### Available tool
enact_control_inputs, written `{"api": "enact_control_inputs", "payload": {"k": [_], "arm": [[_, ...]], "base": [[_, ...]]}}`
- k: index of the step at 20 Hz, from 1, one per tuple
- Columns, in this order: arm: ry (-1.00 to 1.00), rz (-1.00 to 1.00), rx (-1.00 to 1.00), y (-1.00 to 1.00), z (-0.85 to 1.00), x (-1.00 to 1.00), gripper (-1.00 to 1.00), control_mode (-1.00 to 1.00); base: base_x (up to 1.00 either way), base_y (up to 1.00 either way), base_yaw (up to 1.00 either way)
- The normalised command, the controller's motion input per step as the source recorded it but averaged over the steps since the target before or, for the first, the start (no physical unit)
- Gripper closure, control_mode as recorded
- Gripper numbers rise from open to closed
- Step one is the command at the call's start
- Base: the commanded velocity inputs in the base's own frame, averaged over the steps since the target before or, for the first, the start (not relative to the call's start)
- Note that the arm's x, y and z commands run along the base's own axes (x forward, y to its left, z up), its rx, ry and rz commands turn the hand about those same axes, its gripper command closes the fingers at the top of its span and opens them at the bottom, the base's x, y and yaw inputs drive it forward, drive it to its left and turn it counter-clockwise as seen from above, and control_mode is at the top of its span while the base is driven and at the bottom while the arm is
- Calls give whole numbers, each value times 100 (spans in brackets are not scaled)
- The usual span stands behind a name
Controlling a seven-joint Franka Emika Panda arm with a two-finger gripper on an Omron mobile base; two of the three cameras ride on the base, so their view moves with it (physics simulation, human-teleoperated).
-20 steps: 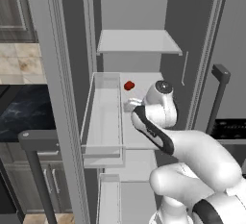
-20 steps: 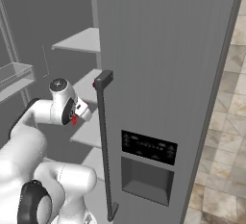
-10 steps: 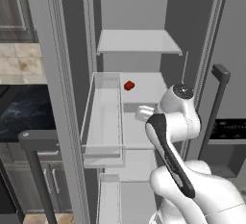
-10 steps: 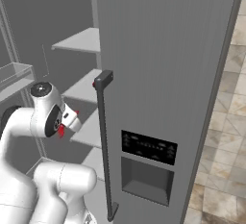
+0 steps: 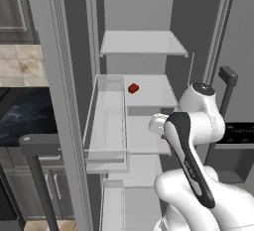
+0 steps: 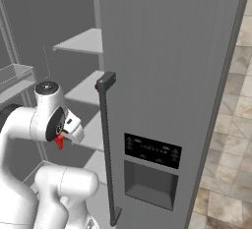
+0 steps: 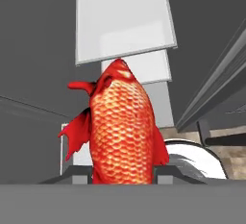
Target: Take the cheese, fish, and bell pepper from the fridge and place them on the plate on the dining counter to create an appetizer plate.
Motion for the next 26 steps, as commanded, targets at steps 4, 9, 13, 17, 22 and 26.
{"api": "enact_control_inputs", "payload": {"k": [4, 9, 13, 17, 22, 26], "arm": [[20, 4, -1, -1, 0, 0, 100, -100], [13, 0, 0, -4, 0, 0, 100, -100], [3, 0, -1, -2, 0, 0, 100, 100], [0, 0, 0, 0, 0, 0, 100, 100], [0, 0, 0, 0, 0, 0, 100, 100], [0, 0, 0, 0, 0, 0, 100, 100]], "base": [[0, 0, 0], [0, 0, 0], [-9, -6, 0], [-66, -12, 0], [-100, -28, 0], [-64, -69, 0]]}}
